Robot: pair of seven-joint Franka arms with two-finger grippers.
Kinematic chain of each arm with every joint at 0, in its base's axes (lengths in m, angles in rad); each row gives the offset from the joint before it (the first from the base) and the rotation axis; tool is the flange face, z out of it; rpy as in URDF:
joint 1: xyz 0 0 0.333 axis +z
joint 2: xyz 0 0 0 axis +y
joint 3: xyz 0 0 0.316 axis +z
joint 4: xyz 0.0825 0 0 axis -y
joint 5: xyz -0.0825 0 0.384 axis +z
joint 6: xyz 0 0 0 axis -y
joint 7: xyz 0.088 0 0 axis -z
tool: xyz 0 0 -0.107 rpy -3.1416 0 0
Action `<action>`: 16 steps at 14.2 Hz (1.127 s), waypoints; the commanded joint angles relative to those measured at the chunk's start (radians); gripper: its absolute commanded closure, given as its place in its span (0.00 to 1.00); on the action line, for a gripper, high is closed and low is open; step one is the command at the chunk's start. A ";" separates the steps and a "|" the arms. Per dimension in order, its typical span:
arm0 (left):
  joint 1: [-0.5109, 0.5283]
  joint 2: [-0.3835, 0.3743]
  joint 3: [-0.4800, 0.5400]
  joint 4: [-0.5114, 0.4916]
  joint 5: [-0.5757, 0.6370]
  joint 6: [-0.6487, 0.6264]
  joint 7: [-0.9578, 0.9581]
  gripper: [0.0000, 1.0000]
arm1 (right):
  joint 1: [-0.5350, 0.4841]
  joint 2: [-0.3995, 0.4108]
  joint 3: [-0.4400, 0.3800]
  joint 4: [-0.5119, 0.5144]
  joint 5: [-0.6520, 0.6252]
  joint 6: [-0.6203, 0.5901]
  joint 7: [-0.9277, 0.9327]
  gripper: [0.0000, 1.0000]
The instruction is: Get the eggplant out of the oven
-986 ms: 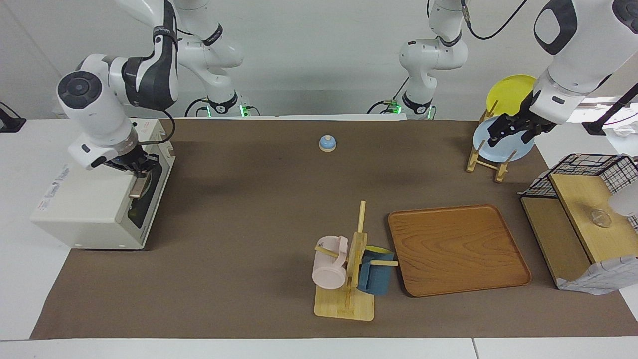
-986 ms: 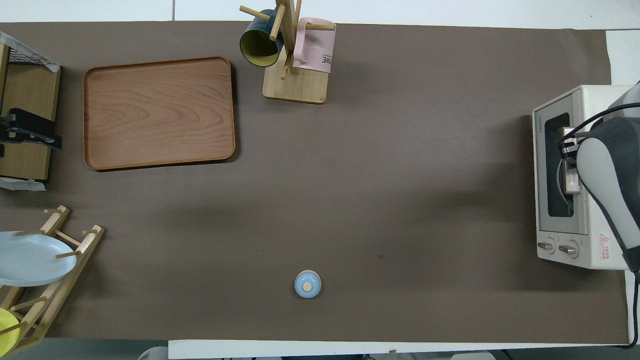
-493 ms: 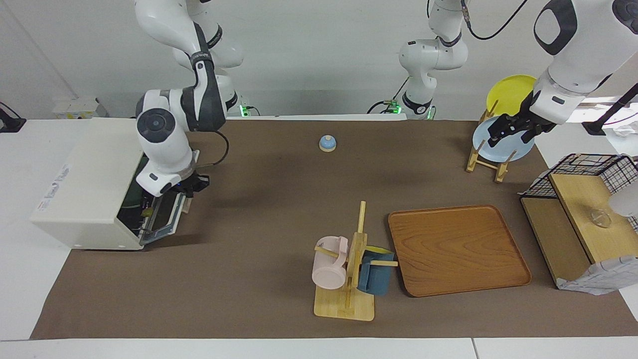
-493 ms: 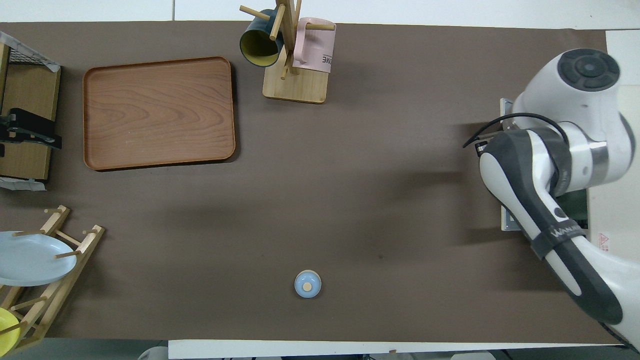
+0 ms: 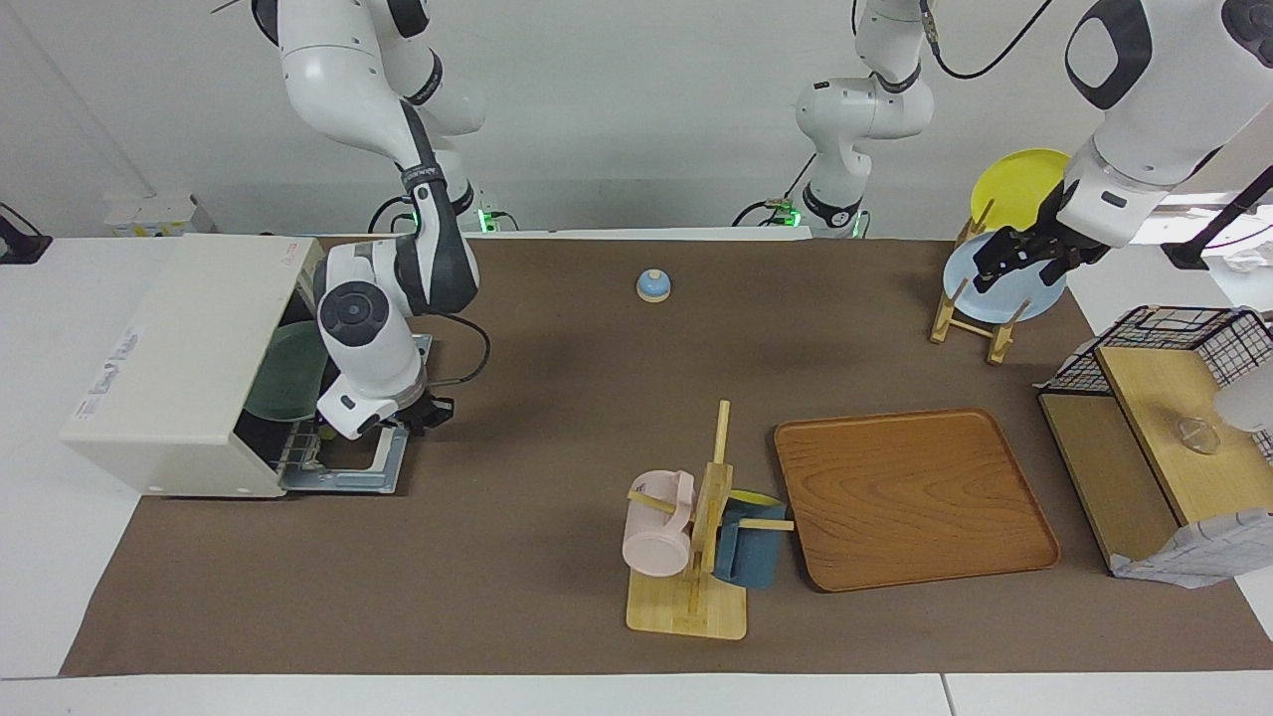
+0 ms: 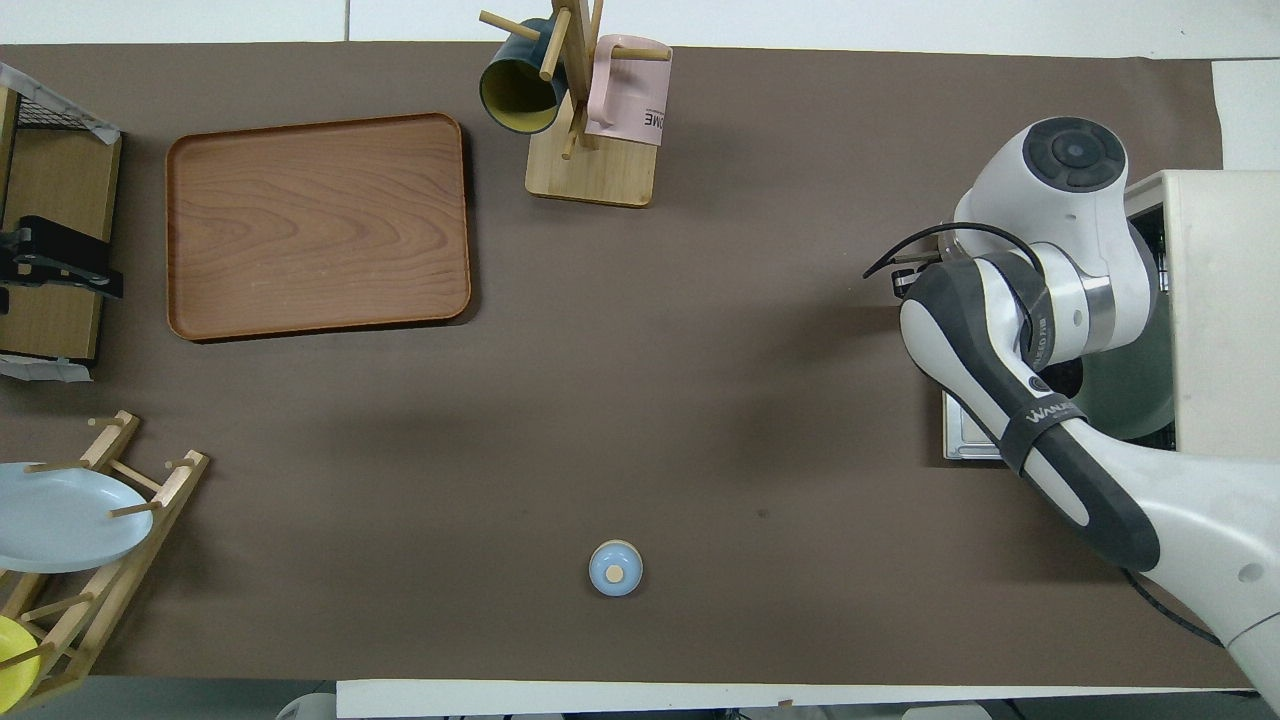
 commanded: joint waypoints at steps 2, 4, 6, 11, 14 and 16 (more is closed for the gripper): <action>0.015 -0.007 -0.010 -0.007 -0.001 -0.007 -0.009 0.00 | -0.043 -0.116 0.023 0.026 0.035 -0.170 0.043 0.65; 0.015 -0.007 -0.010 -0.007 -0.001 -0.007 -0.009 0.00 | -0.094 -0.127 0.023 0.013 0.033 -0.243 0.105 0.61; 0.015 -0.007 -0.010 -0.007 -0.001 -0.007 -0.009 0.00 | -0.112 -0.148 0.023 -0.041 0.033 -0.233 0.116 0.62; 0.015 -0.007 -0.010 -0.007 -0.001 -0.007 -0.009 0.00 | -0.139 -0.157 0.023 -0.070 0.017 -0.214 0.084 0.65; 0.015 -0.007 -0.010 -0.007 -0.001 -0.007 -0.009 0.00 | -0.143 -0.157 0.021 -0.070 -0.003 -0.220 0.070 0.66; 0.015 -0.007 -0.010 -0.007 -0.001 -0.007 -0.009 0.00 | -0.145 -0.159 0.023 -0.072 -0.035 -0.222 0.045 0.65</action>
